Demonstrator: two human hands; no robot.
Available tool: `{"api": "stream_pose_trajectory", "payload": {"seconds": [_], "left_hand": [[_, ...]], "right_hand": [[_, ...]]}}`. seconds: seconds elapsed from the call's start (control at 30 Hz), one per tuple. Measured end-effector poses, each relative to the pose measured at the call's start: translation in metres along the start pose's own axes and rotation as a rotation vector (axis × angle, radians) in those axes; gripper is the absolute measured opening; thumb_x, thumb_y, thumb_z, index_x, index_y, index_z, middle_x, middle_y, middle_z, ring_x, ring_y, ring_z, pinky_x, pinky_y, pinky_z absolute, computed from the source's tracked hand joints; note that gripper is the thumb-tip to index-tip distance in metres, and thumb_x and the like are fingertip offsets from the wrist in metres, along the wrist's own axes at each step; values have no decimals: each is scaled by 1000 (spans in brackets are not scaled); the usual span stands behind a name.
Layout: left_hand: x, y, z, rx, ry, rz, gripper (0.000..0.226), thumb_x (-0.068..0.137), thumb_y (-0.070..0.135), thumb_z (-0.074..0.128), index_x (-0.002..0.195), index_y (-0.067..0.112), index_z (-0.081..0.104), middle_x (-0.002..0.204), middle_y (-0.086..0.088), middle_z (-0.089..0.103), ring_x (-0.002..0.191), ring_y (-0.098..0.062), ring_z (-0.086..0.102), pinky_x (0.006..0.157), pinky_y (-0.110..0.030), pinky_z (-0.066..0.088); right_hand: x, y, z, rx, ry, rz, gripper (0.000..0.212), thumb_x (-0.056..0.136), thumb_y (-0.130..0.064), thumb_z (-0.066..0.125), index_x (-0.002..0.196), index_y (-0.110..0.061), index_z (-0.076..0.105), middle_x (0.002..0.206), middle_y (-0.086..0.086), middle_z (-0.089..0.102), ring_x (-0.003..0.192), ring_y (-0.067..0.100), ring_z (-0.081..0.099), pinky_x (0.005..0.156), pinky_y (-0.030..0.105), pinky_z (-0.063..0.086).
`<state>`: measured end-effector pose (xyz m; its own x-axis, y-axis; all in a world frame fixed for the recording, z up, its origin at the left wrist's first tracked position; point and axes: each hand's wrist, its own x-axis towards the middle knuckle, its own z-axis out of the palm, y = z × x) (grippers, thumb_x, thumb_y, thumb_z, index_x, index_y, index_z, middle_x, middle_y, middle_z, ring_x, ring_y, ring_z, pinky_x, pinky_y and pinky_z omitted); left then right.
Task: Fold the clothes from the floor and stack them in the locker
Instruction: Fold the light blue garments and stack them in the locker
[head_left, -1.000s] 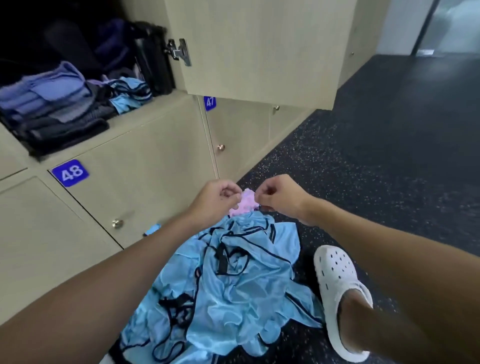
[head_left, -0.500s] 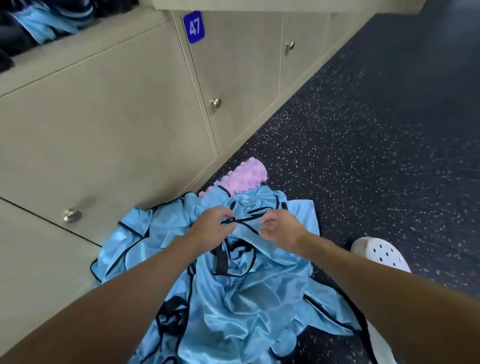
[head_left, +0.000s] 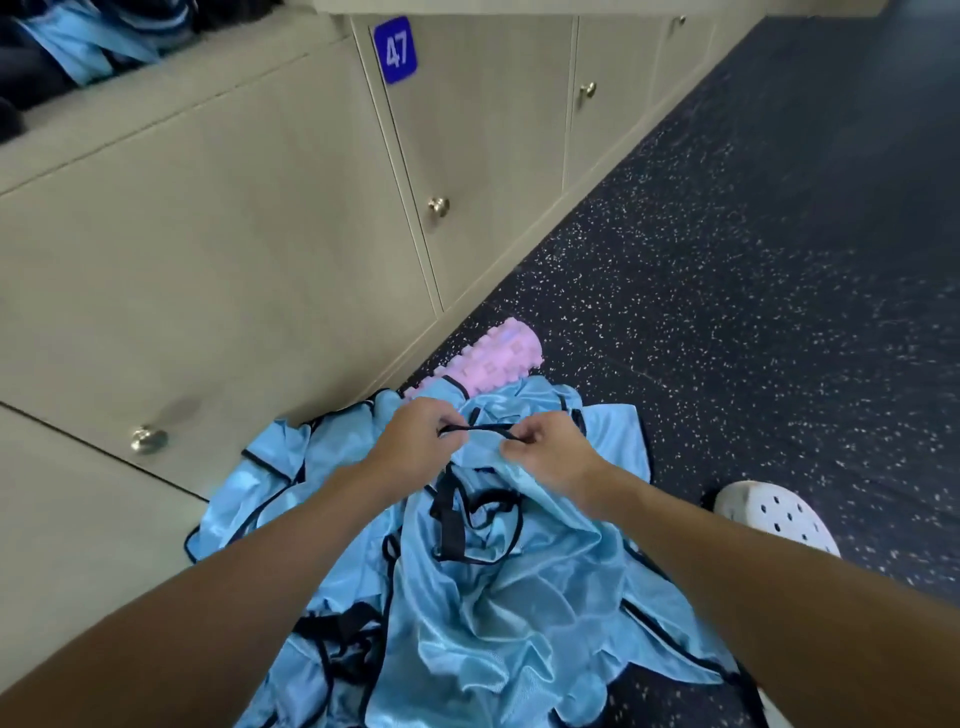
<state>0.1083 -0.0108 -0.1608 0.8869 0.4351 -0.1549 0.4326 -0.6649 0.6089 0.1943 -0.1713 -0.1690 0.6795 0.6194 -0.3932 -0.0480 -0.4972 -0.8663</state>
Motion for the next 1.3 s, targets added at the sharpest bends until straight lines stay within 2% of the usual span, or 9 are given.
{"api": "stream_pose_trajectory", "payload": {"seconds": [0.17, 0.27, 0.43, 0.57, 0.7, 0.77, 0.87, 1.1, 1.3], "left_hand": [[-26, 59, -72, -179, 106, 104, 18, 91, 10, 69, 77, 20, 69, 69, 4, 66, 62, -9, 57, 65, -25, 47], [-49, 102, -120, -297, 218, 122, 12, 92, 14, 69, 81, 16, 72, 71, 0, 68, 61, -5, 57, 58, -17, 47], [-100, 170, -200, -444, 433, 132, 11, 93, 14, 67, 83, 11, 70, 51, 16, 54, 47, 2, 42, 52, -17, 35], [-153, 214, -259, -533, 620, 200, 6, 91, 11, 64, 88, 15, 67, 69, 3, 60, 62, -8, 50, 59, -24, 40], [-211, 240, -302, -603, 583, 322, 10, 94, 12, 66, 94, 17, 74, 79, 8, 68, 67, -3, 56, 63, -17, 43], [-237, 247, -316, -567, 545, 347, 15, 87, 13, 75, 101, 19, 74, 76, 10, 68, 57, 3, 56, 55, -11, 42], [-257, 243, -332, -510, 551, 364, 31, 80, 8, 81, 108, 17, 72, 90, 4, 75, 73, 0, 68, 67, -13, 52], [-253, 214, -337, -246, 827, 288, 19, 93, 12, 65, 76, 18, 73, 80, 2, 71, 65, -14, 60, 60, -32, 49], [-223, 174, -317, -527, 759, 185, 18, 101, 13, 52, 89, 16, 66, 86, -21, 67, 68, -16, 54, 66, -32, 42]], "right_hand": [[-44, -71, -32, 172, -14, -147, 34, 87, -2, 68, 66, -16, 45, 56, -6, 50, 42, -2, 40, 43, 13, 36], [-80, -121, -47, 234, -7, -270, 38, 82, 5, 68, 60, -17, 46, 87, 6, 74, 76, 8, 61, 72, 28, 57], [-150, -208, -67, 290, 17, -484, 34, 85, 6, 67, 65, -13, 47, 64, 5, 45, 61, 15, 39, 55, 25, 29], [-199, -269, -68, 281, 68, -677, 20, 84, -3, 73, 76, -6, 55, 65, 9, 45, 65, 18, 41, 63, 31, 38], [-242, -317, -61, 305, 90, -826, 25, 77, -22, 78, 64, -20, 57, 76, 13, 53, 78, 22, 49, 74, 40, 40], [-259, -334, -57, 339, 57, -876, 23, 75, -27, 77, 63, -21, 57, 80, 14, 56, 78, 22, 51, 76, 41, 42], [-274, -353, -52, 410, 46, -931, 20, 81, -21, 76, 69, -18, 60, 84, 14, 62, 77, 21, 57, 78, 43, 49], [-256, -356, -33, 374, 15, -925, 16, 89, -1, 67, 99, -11, 73, 97, 7, 76, 86, 19, 69, 81, 31, 56], [-212, -335, -9, 303, -47, -843, 33, 88, 2, 66, 108, -24, 73, 90, 2, 75, 81, 11, 68, 87, 34, 56]]}}
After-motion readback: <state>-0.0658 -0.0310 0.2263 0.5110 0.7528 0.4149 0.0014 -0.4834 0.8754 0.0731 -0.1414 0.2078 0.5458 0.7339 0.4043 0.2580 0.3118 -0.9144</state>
